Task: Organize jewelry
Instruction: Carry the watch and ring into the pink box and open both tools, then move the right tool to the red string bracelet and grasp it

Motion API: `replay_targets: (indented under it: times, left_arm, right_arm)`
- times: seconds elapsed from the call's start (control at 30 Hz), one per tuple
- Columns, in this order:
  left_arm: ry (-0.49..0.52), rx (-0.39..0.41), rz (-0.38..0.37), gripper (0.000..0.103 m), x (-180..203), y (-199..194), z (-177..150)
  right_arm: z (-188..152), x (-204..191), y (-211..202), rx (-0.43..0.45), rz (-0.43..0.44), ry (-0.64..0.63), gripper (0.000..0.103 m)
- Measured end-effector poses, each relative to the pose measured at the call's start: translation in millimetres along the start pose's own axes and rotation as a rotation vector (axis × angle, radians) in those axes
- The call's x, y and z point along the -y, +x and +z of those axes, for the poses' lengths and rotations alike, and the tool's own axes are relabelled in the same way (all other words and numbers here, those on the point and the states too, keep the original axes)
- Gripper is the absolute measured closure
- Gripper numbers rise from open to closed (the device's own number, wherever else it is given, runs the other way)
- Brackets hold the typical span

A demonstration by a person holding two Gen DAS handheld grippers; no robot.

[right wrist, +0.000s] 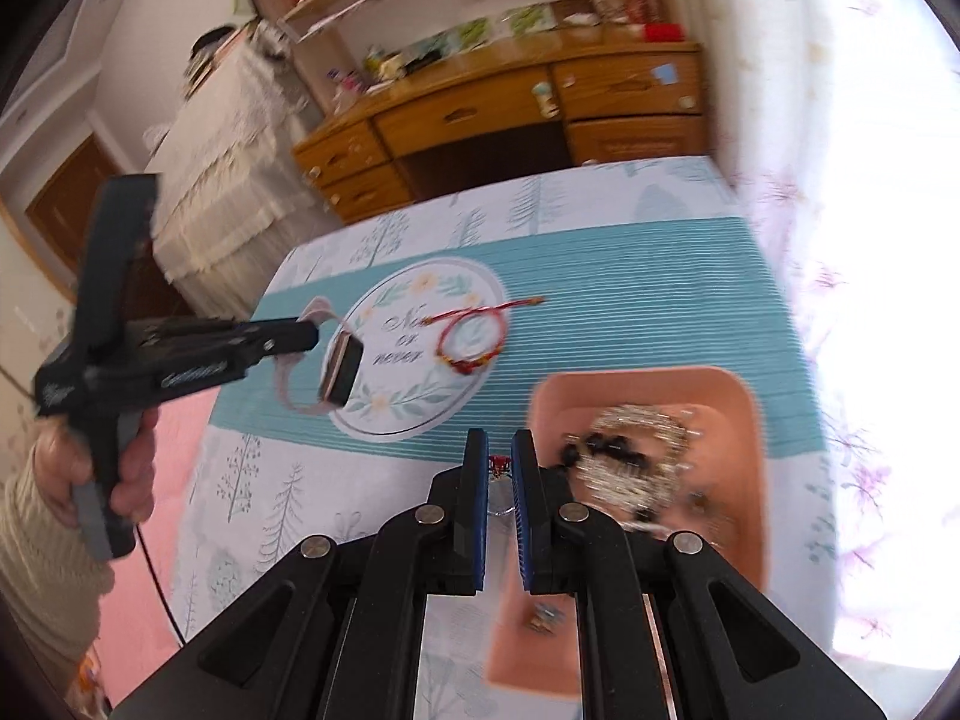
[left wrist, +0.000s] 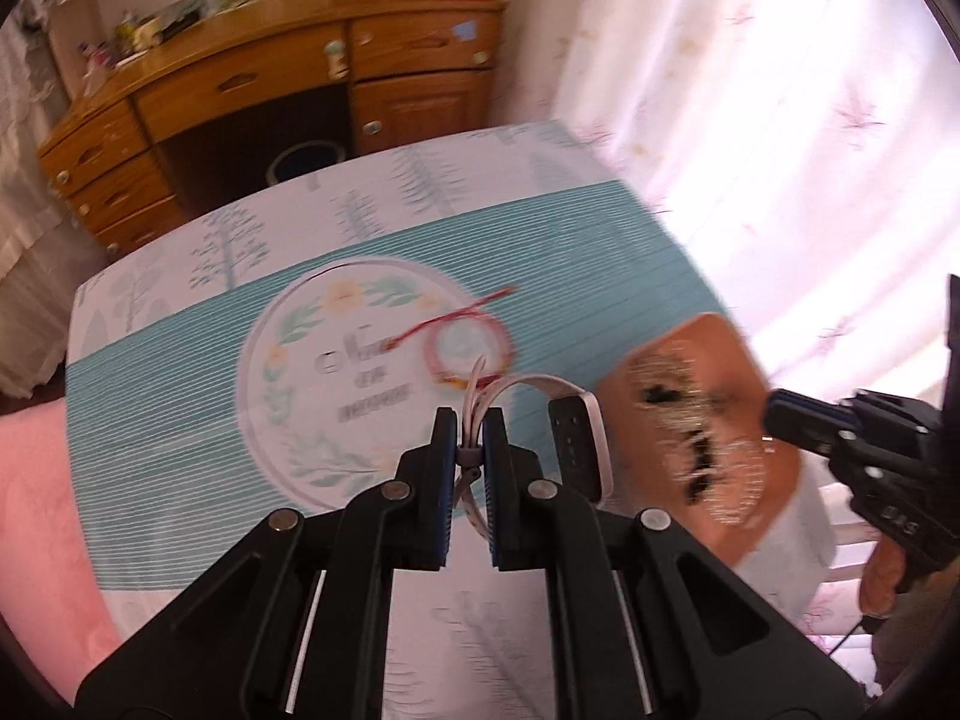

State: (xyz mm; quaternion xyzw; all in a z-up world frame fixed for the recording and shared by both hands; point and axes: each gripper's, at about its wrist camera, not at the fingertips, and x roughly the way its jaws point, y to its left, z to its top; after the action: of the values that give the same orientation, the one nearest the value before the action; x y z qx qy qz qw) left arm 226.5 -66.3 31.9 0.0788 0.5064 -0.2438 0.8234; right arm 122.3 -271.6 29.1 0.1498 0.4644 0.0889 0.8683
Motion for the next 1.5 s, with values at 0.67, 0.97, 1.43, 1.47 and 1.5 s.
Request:
replay_targets:
  times: [0.67, 0.97, 1.43, 1.47, 1.5]
  left_arm:
    - [0.070, -0.114, -0.218, 0.097, 163, 69, -62]
    - [0.029, -0.079, -0.223, 0.056, 148, 58, -66]
    - [0.015, 0.059, -0.123, 0.049, 117, 16, -79]
    - [0.012, 0.059, -0.116, 0.049, 115, 14, -79]
    - [0.007, 0.058, -0.114, 0.049, 112, 14, -80]
  right_arm:
    - [-61, 101, -46, 0.011, -0.075, 0.221, 0.095]
    - [-49, 93, -19, -0.005, -0.051, 0.235, 0.095]
    - [3, 99, 34, -0.050, -0.096, 0.275, 0.095]
    - [4, 102, 38, -0.058, -0.094, 0.283, 0.094]
    - [6, 104, 43, -0.068, -0.095, 0.296, 0.094]
